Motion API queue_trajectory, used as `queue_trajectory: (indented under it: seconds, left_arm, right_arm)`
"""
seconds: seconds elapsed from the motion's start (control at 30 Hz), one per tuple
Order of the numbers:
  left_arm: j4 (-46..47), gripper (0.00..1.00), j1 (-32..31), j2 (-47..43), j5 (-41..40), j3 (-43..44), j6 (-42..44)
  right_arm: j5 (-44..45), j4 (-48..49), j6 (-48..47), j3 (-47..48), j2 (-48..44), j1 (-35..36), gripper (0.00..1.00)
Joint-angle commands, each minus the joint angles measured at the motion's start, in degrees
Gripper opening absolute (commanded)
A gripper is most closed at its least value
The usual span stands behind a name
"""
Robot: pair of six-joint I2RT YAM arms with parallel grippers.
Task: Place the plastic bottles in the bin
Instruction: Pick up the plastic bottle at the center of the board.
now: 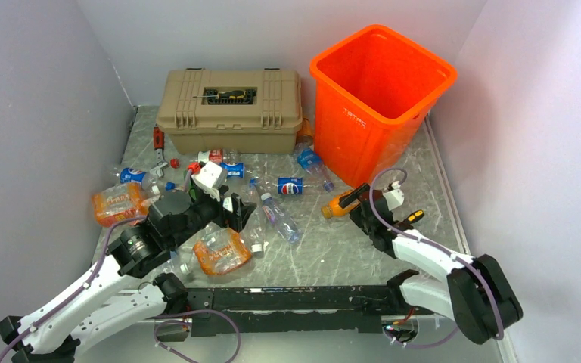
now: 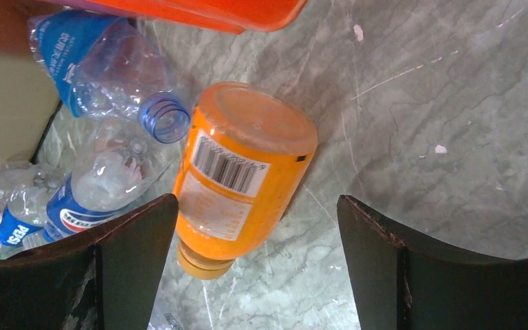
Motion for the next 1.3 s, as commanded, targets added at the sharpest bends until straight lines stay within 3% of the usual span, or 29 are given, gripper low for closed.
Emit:
queue_trajectory:
  seconds: [0.0, 0.37, 0.6, 0.77, 0.93, 1.1, 1.27]
  left_arm:
    - [-0.06, 0.99, -0.11, -0.01, 0.90, 2.63, -1.05]
    - [0.31, 0.98, -0.17, -0.13, 1.62, 2.54, -1.18]
    - [0.38, 0.98, -0.17, -0.48, 1.49, 2.43, -1.12]
    - [0.71, 0.98, -0.15, -1.32, 1.71, 2.13, -1.07]
    - [2.94, 0.99, -0.12, -2.80, 3.15, 0.89, -1.06]
    - [13.34, 0.99, -0.10, -5.24, 7.60, -4.35, -4.44]
    - [34.95, 1.00, -0.10, -3.70, 16.35, -13.40, -13.87]
  right_arm:
    - [-1.24, 5.01, 3.10, 2.47, 4.60, -0.53, 0.89]
    - [-1.81, 10.39, 8.04, 2.06, 13.37, -1.76, 0.84]
    - [-3.18, 16.14, 8.61, -0.05, 13.98, -1.82, 0.59]
    - [-5.93, 19.63, 7.63, -4.84, 4.98, -1.73, 0.43]
    - [-14.72, 25.73, 5.96, -11.27, -14.79, -0.08, 0.41]
    - [-16.04, 34.01, 5.92, -13.80, -28.84, 4.21, 0.38]
    - [-15.33, 50.51, 7.92, -14.04, -22.52, 11.34, 0.36]
